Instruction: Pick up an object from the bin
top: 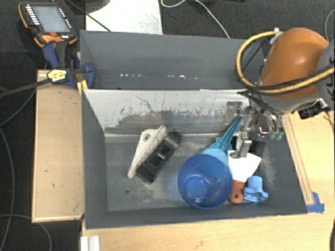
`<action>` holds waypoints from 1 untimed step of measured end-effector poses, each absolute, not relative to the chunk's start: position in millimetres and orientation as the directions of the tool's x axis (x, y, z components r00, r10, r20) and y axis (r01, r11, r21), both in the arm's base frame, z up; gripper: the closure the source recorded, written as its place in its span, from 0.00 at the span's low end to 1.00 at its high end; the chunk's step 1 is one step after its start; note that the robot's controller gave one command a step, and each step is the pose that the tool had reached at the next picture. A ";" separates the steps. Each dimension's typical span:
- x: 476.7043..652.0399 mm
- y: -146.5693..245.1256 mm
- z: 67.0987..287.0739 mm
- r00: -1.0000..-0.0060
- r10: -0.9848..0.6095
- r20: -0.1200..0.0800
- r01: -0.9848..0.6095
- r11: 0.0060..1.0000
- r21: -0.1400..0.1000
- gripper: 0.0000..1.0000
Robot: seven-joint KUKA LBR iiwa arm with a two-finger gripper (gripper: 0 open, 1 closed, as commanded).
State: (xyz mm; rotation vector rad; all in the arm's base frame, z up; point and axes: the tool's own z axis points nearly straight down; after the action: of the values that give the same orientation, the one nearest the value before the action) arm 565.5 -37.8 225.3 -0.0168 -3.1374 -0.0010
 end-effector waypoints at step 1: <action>567.0 -37.7 229.7 -1.000 0.009 -0.004 0.009 1.000 0.000 0.00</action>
Offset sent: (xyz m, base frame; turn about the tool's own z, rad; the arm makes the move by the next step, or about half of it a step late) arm -0.0163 0.0047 -0.1003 -0.0955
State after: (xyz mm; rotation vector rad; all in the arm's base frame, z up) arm 567.0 -37.7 229.7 -0.0145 -3.1457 0.0001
